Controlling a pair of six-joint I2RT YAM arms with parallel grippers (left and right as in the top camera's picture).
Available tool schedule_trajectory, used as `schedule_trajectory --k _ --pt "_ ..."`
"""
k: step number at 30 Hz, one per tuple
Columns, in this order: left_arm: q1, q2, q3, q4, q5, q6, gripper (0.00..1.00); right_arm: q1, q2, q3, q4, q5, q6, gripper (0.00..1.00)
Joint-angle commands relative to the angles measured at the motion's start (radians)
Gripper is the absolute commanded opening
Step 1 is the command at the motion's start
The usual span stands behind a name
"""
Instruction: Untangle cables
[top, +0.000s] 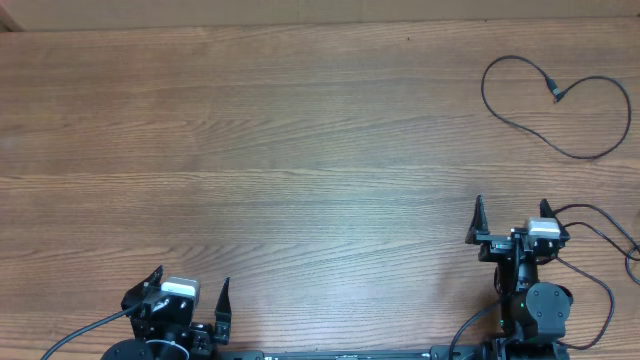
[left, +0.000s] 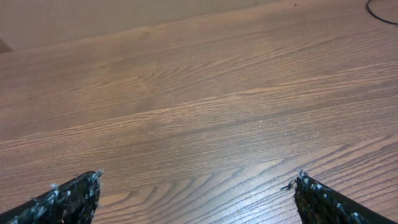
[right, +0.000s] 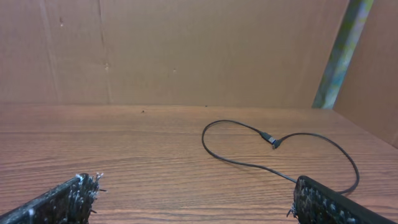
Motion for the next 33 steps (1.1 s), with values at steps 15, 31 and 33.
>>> schedule_trajectory --k 15,31,33 --pt "-0.005 -0.006 -0.067 0.550 0.040 0.002 1.00 -0.005 -0.010 -0.010 0.003 -0.005 -0.003 1.00" --pt "0.026 -0.007 -0.517 1.320 0.139 0.121 1.00 -0.005 -0.010 -0.010 0.003 -0.005 -0.003 1.00" --pt "0.026 -0.007 -0.558 1.333 0.139 0.149 1.00 -0.005 -0.010 -0.010 0.003 -0.005 -0.003 1.00"
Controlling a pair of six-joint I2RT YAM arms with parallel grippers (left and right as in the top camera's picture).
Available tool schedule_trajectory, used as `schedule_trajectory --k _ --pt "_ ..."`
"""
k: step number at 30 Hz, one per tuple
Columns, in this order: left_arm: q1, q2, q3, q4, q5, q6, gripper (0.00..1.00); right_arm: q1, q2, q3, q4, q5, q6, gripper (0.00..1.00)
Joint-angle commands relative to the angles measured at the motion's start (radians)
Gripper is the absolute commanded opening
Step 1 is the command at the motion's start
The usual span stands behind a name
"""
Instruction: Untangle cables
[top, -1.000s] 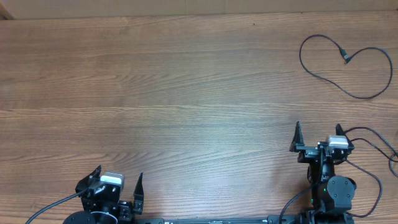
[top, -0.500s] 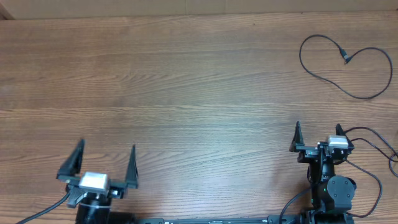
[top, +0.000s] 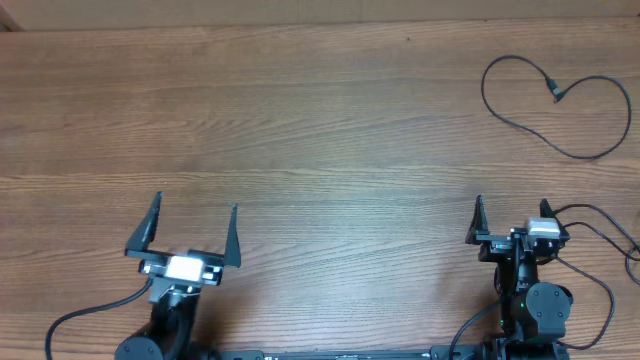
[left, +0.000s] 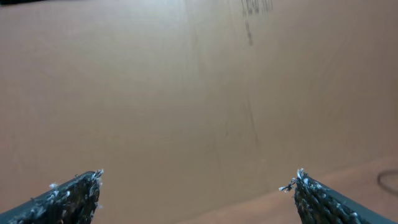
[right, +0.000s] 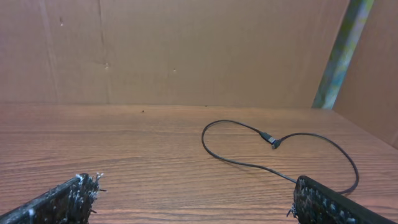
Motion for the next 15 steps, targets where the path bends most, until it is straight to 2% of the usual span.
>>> schedule_trajectory --k 1,7,15 --pt "0.005 -0.008 -0.066 0.026 0.015 0.080 1.00 -0.005 -0.010 -0.010 0.003 -0.005 -0.001 1.00" --pt "0.005 -0.008 -0.162 0.046 0.032 0.084 1.00 -0.005 -0.010 -0.010 0.003 -0.005 -0.001 1.00" --pt "0.005 -0.008 -0.160 -0.167 0.036 0.179 1.00 -0.005 -0.010 -0.010 0.003 -0.005 -0.001 1.00"
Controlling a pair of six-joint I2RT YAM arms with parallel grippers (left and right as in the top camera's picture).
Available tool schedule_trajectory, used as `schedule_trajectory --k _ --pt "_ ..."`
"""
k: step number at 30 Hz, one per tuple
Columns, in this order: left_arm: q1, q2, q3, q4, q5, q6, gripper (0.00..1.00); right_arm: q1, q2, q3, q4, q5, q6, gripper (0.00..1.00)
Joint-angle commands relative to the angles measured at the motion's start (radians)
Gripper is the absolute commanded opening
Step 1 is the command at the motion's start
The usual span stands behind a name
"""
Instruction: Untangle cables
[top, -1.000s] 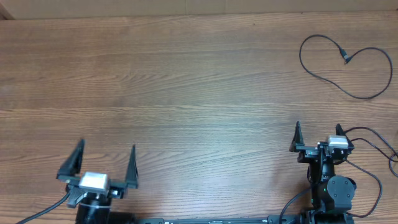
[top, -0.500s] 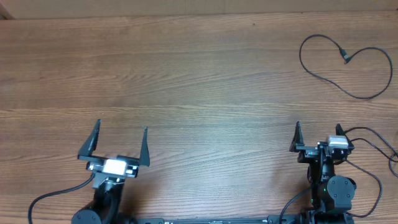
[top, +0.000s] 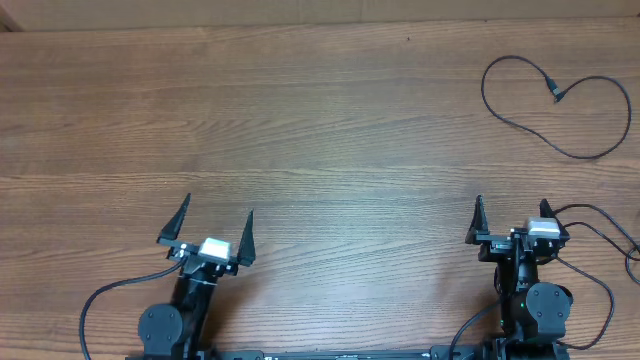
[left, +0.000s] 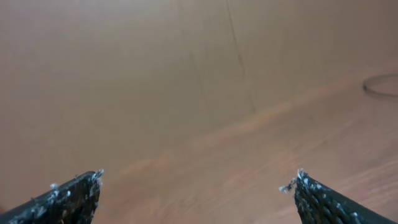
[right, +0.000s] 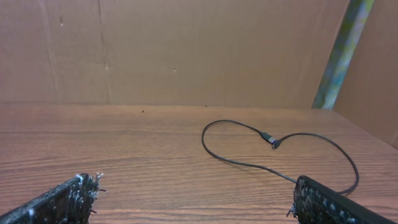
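A thin black cable (top: 556, 95) lies in an open loop at the table's far right, its plug end turned into the loop. The right wrist view shows the same cable (right: 272, 139) ahead and to the right on the wood. My right gripper (top: 511, 215) is open near the front right, well short of the cable, nothing between its fingers (right: 193, 186). My left gripper (top: 215, 222) is open at the front left, angled toward the right, far from the cable. Its blurred view has the gripper (left: 196, 186) empty and a dark bit of cable (left: 380, 85) at the right edge.
A brown cardboard wall (right: 186, 50) stands along the table's back edge. The arms' own black leads (top: 600, 225) curl at the front right beside the right arm's base. A greenish post (right: 342, 53) rises at the back right in the right wrist view.
My left gripper has shifted a little to the right and turned rightward; its view now takes in tabletop below the wall, blurred. The right arm and the cable have not moved.
My left gripper sat open, low at the table's front edge, looking down at the wood. Then it stood farther forward, facing the back wall. Now it is turned to the right. The right gripper stayed open in place throughout.
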Motion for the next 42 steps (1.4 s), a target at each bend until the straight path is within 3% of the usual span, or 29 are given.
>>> schedule_trajectory --k 1,5,13,21,23,26,29,35,42 --pt "0.005 -0.008 -0.004 -0.084 0.004 0.076 1.00 -0.005 -0.010 -0.010 0.003 -0.005 -0.001 1.00" --pt "0.005 -0.008 -0.004 -0.166 -0.020 0.077 1.00 -0.005 -0.010 -0.010 0.003 -0.005 -0.001 1.00" --pt "0.005 -0.008 -0.004 -0.169 -0.040 0.058 1.00 -0.005 -0.010 -0.010 0.003 -0.005 -0.001 1.00" --pt "0.005 -0.008 -0.004 -0.162 -0.061 -0.146 1.00 -0.005 -0.010 -0.010 0.003 -0.005 -0.001 1.00" --pt "0.005 -0.008 -0.004 -0.163 -0.133 -0.209 1.00 -0.005 -0.010 -0.010 0.003 -0.005 -0.001 1.00" --pt "0.006 -0.008 -0.005 -0.174 -0.292 -0.407 1.00 -0.005 -0.010 -0.010 0.003 -0.005 -0.001 1.00" --pt "0.006 -0.008 -0.005 -0.170 -0.319 -0.414 1.00 -0.005 -0.010 -0.010 0.003 -0.005 -0.001 1.00" --pt "0.006 -0.008 -0.005 -0.170 -0.318 -0.303 0.99 -0.005 -0.010 -0.010 0.003 -0.005 -0.001 1.00" --pt "0.006 -0.008 -0.004 -0.172 -0.295 -0.304 1.00 -0.005 -0.010 -0.010 0.003 -0.005 -0.001 1.00"
